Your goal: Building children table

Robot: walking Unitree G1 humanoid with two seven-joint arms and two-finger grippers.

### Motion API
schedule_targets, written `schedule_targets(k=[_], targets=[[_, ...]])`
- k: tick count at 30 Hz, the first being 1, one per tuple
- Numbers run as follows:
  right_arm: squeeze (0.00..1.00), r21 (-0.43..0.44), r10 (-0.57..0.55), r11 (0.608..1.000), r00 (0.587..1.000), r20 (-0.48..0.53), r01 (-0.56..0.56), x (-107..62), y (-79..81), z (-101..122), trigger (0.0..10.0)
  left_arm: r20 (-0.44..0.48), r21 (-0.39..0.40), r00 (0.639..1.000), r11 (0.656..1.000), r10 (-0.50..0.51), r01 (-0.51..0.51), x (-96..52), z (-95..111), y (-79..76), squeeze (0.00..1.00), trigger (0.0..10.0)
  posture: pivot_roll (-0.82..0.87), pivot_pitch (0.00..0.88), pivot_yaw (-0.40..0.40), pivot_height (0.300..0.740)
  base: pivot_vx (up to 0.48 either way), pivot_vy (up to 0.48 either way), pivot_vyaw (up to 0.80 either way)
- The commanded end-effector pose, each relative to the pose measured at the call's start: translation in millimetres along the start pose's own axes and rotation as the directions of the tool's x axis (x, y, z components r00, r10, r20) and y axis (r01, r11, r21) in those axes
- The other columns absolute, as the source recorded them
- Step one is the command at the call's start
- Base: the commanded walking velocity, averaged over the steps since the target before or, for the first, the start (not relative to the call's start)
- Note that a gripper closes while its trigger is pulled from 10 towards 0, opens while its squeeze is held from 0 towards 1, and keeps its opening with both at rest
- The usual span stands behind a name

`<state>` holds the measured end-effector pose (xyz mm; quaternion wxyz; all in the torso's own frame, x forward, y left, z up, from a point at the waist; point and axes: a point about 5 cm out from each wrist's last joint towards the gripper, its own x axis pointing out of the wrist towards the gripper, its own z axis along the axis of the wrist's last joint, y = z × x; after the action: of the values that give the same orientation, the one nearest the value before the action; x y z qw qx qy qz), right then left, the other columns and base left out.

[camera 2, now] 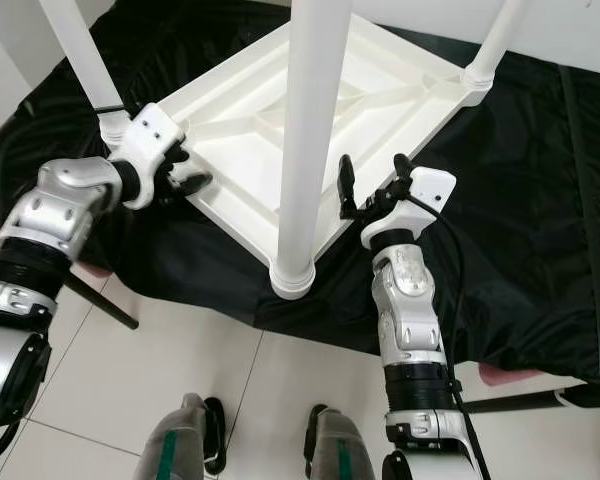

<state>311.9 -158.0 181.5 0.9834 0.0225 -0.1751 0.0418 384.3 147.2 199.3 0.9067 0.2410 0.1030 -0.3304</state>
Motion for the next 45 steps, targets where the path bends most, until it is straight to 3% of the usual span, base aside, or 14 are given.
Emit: schedule_targets(k=[1, 9, 12, 17, 24, 25, 33, 45], targets=[[0.0, -0.009, -0.013, 1.0, 1.0, -0.007, 0.013, -4.0, -2.4, -0.4, 10.0, -0.049, -0.006, 0.993, 0.995, 0.103, -0.103, 4.5, -10.1, 2.0, 0.0, 10.0, -0.02, 0.187, 0.026, 0.74, 0.0, 0.0, 0.0], [0.0, -0.023, -0.045, 0.999, 0.999, -0.023, 0.045, -13.9, -5.9, -0.1, 10.0, -0.192, 0.053, 0.971, 0.99, 0.141, -0.134, 9.4, -32.4, 5.0, 0.0, 10.0, -0.03, 0.213, 0.049, 0.74, 0.0, 0.0, 0.0], [0.0, -0.042, -0.097, 0.995, 0.994, -0.041, 0.095, -15.8, -11.5, -2.5, 10.0, -0.243, 0.079, 0.965, 0.993, 0.1, -0.083, 7.2, -41.6, 3.4, 0.0, 10.0, -0.03, 0.212, 0.055, 0.74, 0.0, 0.0, 0.0], [0.0, -0.1, -0.264, 0.962, 0.961, -0.082, 0.256, -10.2, -26.9, -11.0, 10.0, -0.308, 0.105, 0.95, 0.991, -0.052, 0.088, 0.2, -58.2, -9.0, 0.0, 10.0, -0.01, 0.207, 0.058, 0.74, 0.0, 0.0, 0.0], [0.0, -0.115, -0.349, 0.935, 0.929, -0.119, 0.336, -0.5, -32.4, -15.8, 10.0, -0.34, 0.109, 0.931, 0.978, -0.131, 0.178, -5.3, -70.3, -17.2, 0.0, 10.0, 0.0, 0.205, 0.056, 0.74, 0.0, 0.0, 0.0], [0.0, -0.132, -0.361, 0.929, 0.923, -0.136, 0.344, 10.1, -31.3, -17.9, 10.0, -0.35, 0.095, 0.922, 0.973, -0.166, 0.212, -8.9, -77.1, -22.2, 0.0, 10.0, 0.01, 0.206, 0.055, 0.74, 0.0, 0.0, 0.0], [0.0, -0.154, -0.368, 0.925, 0.918, -0.146, 0.347, 26.2, -29.0, -19.4, 10.0, -0.356, 0.073, 0.908, 0.961, -0.224, 0.265, -15.4, -84.6, -33.9, 0.0, 10.0, 0.03, 0.206, 0.052, 0.74, 0.0, 0.0, 0.0], [0.0, -0.131, -0.428, 0.903, 0.876, -0.222, 0.408, 46.3, -28.4, -31.5, 10.0, -0.351, 0.056, 0.883, 0.934, -0.312, 0.353, -34.1, -88.9, -56.4, 0.0, 10.0, 0.07, 0.209, 0.042, 0.74, 0.0, 0.0, 0.0]])
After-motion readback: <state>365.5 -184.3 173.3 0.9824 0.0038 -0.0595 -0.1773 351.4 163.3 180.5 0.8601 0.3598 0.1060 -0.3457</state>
